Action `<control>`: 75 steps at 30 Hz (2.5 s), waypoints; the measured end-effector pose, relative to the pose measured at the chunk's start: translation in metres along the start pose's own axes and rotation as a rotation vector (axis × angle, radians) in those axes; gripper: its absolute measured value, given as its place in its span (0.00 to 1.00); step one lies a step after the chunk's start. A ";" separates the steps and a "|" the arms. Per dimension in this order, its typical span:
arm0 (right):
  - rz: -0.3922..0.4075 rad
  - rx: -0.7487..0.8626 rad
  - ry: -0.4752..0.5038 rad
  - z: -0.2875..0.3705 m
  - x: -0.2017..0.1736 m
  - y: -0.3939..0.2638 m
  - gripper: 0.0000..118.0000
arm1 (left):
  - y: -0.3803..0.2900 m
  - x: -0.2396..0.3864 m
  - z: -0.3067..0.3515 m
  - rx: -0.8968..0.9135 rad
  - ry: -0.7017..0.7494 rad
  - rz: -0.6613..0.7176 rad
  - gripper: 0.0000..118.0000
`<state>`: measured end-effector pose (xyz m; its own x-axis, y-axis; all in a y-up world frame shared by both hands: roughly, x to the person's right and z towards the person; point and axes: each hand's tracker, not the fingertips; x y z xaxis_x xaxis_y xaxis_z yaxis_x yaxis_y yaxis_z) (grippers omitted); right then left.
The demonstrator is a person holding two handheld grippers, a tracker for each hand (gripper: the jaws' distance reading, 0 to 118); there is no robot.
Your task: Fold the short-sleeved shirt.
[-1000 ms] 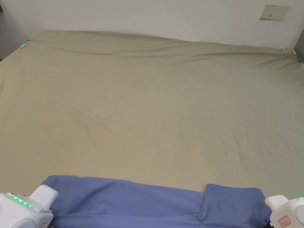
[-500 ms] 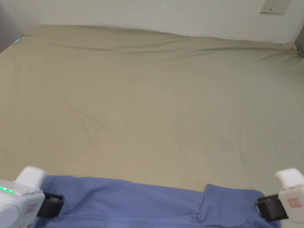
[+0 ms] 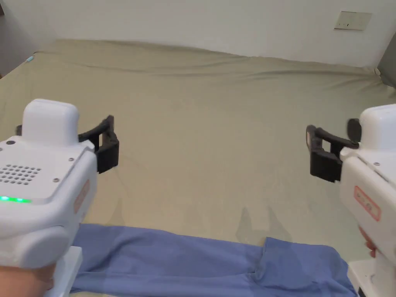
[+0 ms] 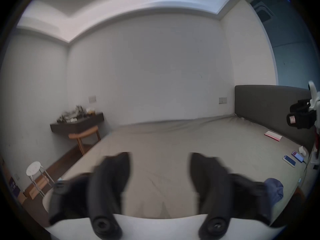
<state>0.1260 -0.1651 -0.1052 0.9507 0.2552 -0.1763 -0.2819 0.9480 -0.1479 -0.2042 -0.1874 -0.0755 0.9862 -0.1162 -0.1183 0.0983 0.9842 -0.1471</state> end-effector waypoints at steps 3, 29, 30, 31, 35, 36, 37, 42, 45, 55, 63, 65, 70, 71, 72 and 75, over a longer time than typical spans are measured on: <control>0.008 0.063 0.010 0.005 -0.023 0.002 0.07 | 0.001 0.014 0.007 0.041 -0.001 0.019 0.06; -0.014 -0.065 0.009 -0.038 -0.047 -0.042 0.00 | -0.133 -0.027 -0.061 -0.536 -0.159 0.009 0.00; -0.023 -0.084 0.008 -0.041 -0.044 -0.046 0.00 | -0.153 -0.042 -0.066 -0.601 -0.192 0.048 0.00; -0.035 -0.109 0.017 -0.043 -0.045 -0.048 0.00 | -0.171 -0.060 -0.071 -0.679 -0.208 0.118 0.03; -0.056 -0.223 0.035 -0.058 -0.034 -0.069 0.00 | -0.224 -0.133 -0.080 -0.873 -0.171 0.477 0.13; -0.039 -0.240 0.026 -0.061 -0.032 -0.074 0.00 | -0.230 -0.147 -0.079 -0.863 -0.176 0.501 0.27; -0.023 -0.251 0.016 -0.063 -0.031 -0.079 0.00 | -0.235 -0.158 -0.080 -0.863 -0.202 0.517 0.55; -0.074 -0.285 0.064 -0.061 -0.019 -0.087 0.00 | -0.262 -0.203 -0.091 -0.869 -0.317 0.710 0.99; -0.056 -0.289 0.071 -0.059 -0.017 -0.087 0.00 | -0.286 -0.216 -0.105 -0.920 -0.389 0.886 0.99; -0.141 -0.284 0.145 -0.054 -0.017 -0.073 0.00 | -0.311 -0.166 -0.117 -0.952 -0.721 1.215 0.93; -0.125 -0.267 0.147 -0.050 -0.020 -0.065 0.00 | -0.315 -0.157 -0.121 -1.014 -0.588 1.045 0.06; -0.128 -0.268 0.145 -0.048 -0.019 -0.064 0.00 | -0.308 -0.156 -0.117 -0.994 -0.597 1.015 0.06; -0.129 -0.265 0.136 -0.044 -0.015 -0.061 0.00 | -0.292 -0.172 -0.112 -0.972 -0.551 1.002 0.06; -0.130 -0.264 0.133 -0.044 -0.014 -0.061 0.00 | -0.288 -0.174 -0.110 -0.966 -0.541 0.989 0.06; -0.133 -0.263 0.130 -0.043 -0.014 -0.061 0.00 | -0.284 -0.175 -0.108 -0.969 -0.543 0.997 0.06; -0.145 -0.263 0.127 -0.042 -0.012 -0.060 0.00 | -0.289 -0.192 -0.117 -0.946 -0.535 0.965 0.06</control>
<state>0.1263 -0.2333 -0.1348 0.9643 0.0797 -0.2527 -0.1844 0.8867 -0.4240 -0.4377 -0.4654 -0.1247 0.5675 0.7982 -0.2020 -0.5337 0.1698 -0.8284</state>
